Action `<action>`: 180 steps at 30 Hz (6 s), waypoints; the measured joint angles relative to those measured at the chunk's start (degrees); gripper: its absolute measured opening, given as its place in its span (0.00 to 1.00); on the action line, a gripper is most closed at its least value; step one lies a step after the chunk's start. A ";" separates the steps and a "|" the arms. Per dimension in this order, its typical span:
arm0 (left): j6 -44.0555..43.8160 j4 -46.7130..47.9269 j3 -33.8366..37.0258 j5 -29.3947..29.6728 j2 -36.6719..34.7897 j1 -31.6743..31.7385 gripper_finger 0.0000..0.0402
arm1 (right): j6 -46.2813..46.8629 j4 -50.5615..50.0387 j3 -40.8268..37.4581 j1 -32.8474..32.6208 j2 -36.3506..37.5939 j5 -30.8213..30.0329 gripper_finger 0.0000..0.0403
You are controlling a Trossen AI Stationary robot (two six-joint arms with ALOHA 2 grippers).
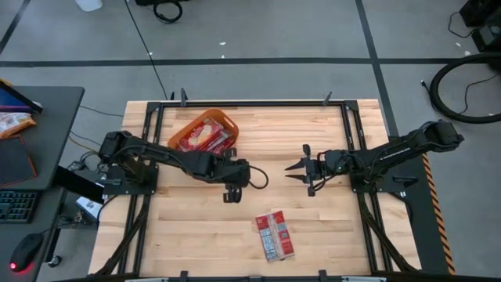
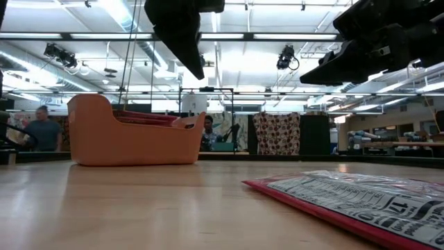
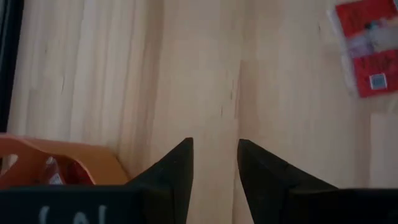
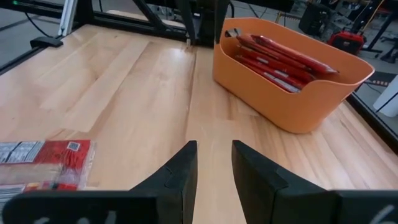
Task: Sort popcorn bags into baskets
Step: Put the red popcorn bag into the orange bin
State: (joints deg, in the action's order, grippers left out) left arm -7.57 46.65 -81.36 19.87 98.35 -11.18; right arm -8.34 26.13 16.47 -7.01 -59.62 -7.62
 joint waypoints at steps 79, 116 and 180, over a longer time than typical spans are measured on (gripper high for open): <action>15.67 -0.05 -13.22 3.25 30.99 -9.80 0.02 | 0.59 3.85 -0.09 1.46 -4.09 2.78 0.26; -2.98 20.69 -17.97 1.78 24.23 -1.36 0.00 | 0.75 11.40 1.88 -5.69 -14.05 4.56 0.26; -3.92 13.14 -18.10 5.40 24.11 -6.47 0.32 | -3.13 20.00 17.55 -16.59 -40.27 -26.32 0.12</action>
State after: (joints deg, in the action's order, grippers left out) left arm -11.49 59.80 -99.46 25.27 122.45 -17.65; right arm -11.47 46.13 34.02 -23.59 -99.89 -33.94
